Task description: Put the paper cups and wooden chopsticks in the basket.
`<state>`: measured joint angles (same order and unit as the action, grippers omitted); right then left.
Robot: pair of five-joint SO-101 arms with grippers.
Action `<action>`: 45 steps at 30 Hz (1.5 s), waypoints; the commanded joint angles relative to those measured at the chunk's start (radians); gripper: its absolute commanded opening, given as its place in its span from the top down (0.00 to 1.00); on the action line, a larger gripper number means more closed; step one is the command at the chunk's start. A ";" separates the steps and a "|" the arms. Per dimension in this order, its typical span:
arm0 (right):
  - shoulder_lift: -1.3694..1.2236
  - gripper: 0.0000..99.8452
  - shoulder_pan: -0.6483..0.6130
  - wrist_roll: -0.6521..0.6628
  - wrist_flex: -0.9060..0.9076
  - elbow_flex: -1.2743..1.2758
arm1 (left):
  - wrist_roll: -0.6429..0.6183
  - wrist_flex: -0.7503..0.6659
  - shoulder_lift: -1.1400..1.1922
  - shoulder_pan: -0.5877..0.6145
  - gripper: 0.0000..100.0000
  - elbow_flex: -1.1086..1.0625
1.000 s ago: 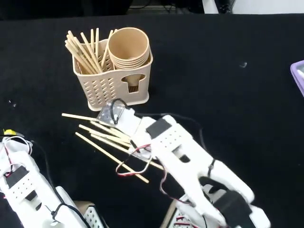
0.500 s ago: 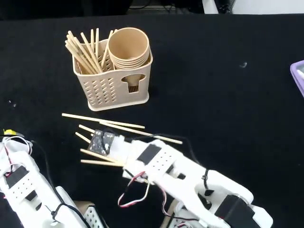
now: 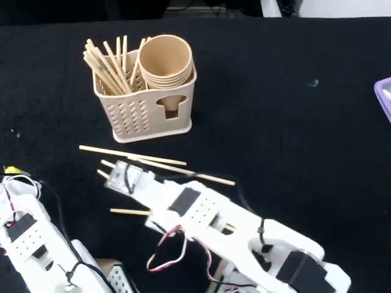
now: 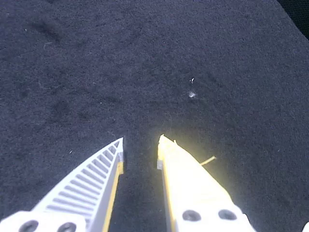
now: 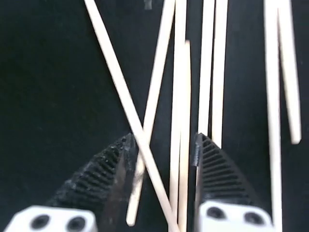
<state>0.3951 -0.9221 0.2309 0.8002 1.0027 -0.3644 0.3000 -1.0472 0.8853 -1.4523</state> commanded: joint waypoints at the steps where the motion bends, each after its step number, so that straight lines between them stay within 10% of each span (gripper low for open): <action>1: -0.081 0.82 -0.029 -0.037 -0.029 -0.101 | 0.011 -0.018 -0.017 -0.008 0.87 0.012; 11: -0.369 0.82 -0.135 -0.043 -0.011 -0.242 | 0.011 -0.018 -0.017 -0.008 0.87 0.012; 16: -0.351 1.00 -0.133 -0.035 0.000 -0.251 | 0.011 -0.018 -0.017 -0.008 0.87 0.012; 30: 0.056 0.99 0.006 0.014 0.163 -0.251 | 0.011 -0.018 -0.017 -0.008 0.87 0.012; 45: 0.318 0.99 0.138 0.006 -0.049 -0.536 | 0.011 -0.018 -0.017 -0.008 0.87 0.012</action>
<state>0.6667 -0.8132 0.2325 0.8186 0.5746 -0.3644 0.3000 -1.0472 0.8853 -1.4523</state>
